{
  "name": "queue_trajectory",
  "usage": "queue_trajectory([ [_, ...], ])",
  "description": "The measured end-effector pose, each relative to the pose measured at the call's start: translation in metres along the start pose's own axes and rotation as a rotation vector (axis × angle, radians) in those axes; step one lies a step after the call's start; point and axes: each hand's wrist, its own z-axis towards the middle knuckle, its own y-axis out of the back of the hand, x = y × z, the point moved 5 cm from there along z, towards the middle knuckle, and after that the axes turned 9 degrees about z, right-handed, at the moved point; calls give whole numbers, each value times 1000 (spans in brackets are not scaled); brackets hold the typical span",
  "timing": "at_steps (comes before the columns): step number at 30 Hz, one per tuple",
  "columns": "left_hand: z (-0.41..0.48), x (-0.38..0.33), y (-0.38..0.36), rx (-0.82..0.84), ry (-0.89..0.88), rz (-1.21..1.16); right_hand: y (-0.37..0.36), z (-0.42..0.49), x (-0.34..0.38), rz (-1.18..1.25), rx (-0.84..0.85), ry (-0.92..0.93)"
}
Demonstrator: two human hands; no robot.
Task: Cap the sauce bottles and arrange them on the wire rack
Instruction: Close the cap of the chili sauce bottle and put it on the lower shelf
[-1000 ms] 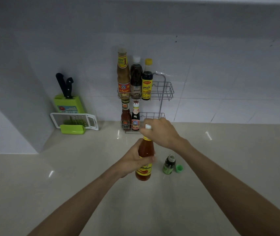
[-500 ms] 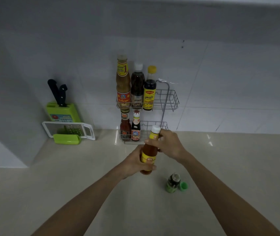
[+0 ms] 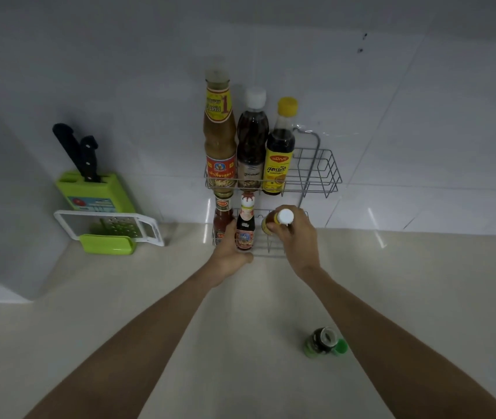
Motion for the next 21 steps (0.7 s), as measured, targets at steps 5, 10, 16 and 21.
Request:
queue_trajectory([
  [5,11,2,0,-31,-38,-11,-24,19,-22,-127,46,-64],
  [10,15,0,1,6,-34,-12,-34,37,-28,-216,71,-128],
  [16,17,3,3,18,-5,-14,-38,58,-34,-270,201,-218],
  [21,13,2,2,20,8,6,-39,56,-41,-317,218,-290],
])
